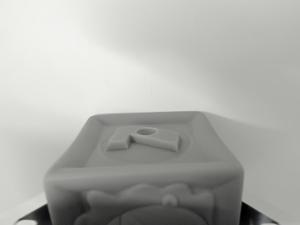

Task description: Destack cube

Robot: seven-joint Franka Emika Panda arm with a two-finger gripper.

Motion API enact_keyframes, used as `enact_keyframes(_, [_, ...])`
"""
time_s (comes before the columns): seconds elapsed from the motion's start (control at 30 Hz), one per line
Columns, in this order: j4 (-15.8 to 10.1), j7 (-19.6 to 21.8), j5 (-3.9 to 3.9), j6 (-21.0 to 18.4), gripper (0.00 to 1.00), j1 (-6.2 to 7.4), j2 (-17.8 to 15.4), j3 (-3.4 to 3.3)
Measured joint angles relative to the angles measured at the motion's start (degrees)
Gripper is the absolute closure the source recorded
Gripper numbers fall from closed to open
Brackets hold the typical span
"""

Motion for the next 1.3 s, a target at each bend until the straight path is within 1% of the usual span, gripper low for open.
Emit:
enact_keyframes(0.9, [0.0,0.0,0.00,0.0,0.00,0.01,0.0,0.00])
enact_keyframes(1.07, [-0.2,0.0,0.00,-0.3,0.00,0.01,-0.6,0.00])
enact_keyframes(1.3, [-0.7,0.0,0.00,-1.6,0.00,0.01,-2.5,0.00])
